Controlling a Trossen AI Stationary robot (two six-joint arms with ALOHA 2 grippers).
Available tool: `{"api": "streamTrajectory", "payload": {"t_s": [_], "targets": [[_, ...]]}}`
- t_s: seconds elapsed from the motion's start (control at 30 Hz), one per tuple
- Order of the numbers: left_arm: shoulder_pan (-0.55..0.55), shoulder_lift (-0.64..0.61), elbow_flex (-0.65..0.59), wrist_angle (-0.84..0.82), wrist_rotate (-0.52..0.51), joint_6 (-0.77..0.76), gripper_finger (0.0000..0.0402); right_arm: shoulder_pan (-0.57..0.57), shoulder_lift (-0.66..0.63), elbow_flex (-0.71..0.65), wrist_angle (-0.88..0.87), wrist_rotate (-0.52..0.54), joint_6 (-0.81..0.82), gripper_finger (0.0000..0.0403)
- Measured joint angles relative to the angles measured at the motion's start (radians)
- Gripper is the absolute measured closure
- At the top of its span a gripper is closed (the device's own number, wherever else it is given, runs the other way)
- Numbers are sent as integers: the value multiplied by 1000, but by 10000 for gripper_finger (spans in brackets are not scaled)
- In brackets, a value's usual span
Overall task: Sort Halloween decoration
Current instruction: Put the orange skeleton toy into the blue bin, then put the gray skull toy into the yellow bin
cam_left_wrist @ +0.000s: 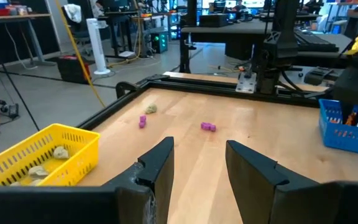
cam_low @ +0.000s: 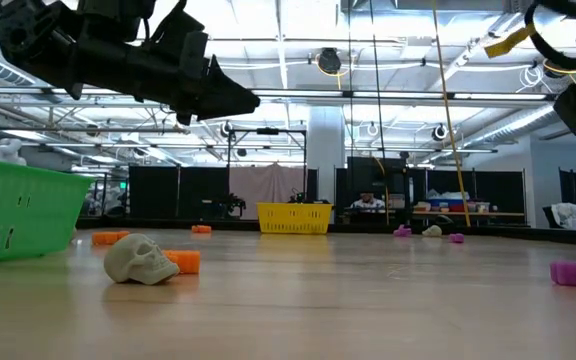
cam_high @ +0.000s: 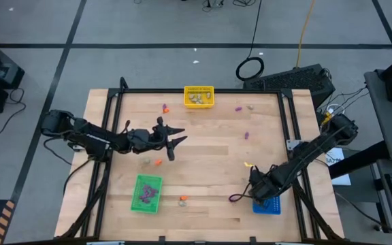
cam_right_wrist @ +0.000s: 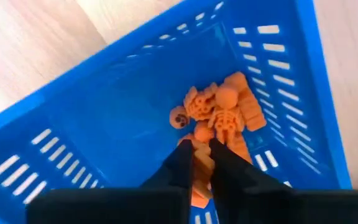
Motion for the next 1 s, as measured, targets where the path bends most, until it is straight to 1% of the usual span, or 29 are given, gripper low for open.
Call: {"api": "streamTrajectory", "payload": {"t_s": [0.1, 0.2, 0.27, 0.37, 0.47, 0.57, 0.63, 0.77, 0.87, 0.93, 1.0], "targets": [[1, 0, 0, -1, 12, -1, 259, -1, 1, 6, 6, -17, -26, 354], [0, 0, 0, -1, 68, -1, 259, -11, -4, 49, -18, -27, -80, 312], [-1, 0, 0, -2, 86, -1, 259, -30, -9, 94, -73, -19, -110, 284], [1, 0, 0, -2, 87, -1, 259, -63, -9, 183, -195, 30, -171, 255], [1, 0, 0, -5, 87, -1, 259, -111, -10, 281, -311, 121, -255, 250], [1, 0, 0, -12, 87, -1, 259, -191, -10, 354, -419, 251, -366, 268], [1, 0, 0, -26, 87, -1, 259, -263, -22, 371, -437, 309, -465, 290], [1, 0, 0, -54, 87, -1, 259, -455, -55, 366, -408, 324, -697, 344], [1, 0, 0, -69, 87, -1, 259, -614, -79, 354, -352, 353, -859, 386], [1, 0, 0, -73, 88, -1, 259, -719, -88, 351, -305, 350, -961, 398], [1, 0, 0, -76, 88, 0, 259, -821, -87, 350, -263, 339, -1052, 395]]}}
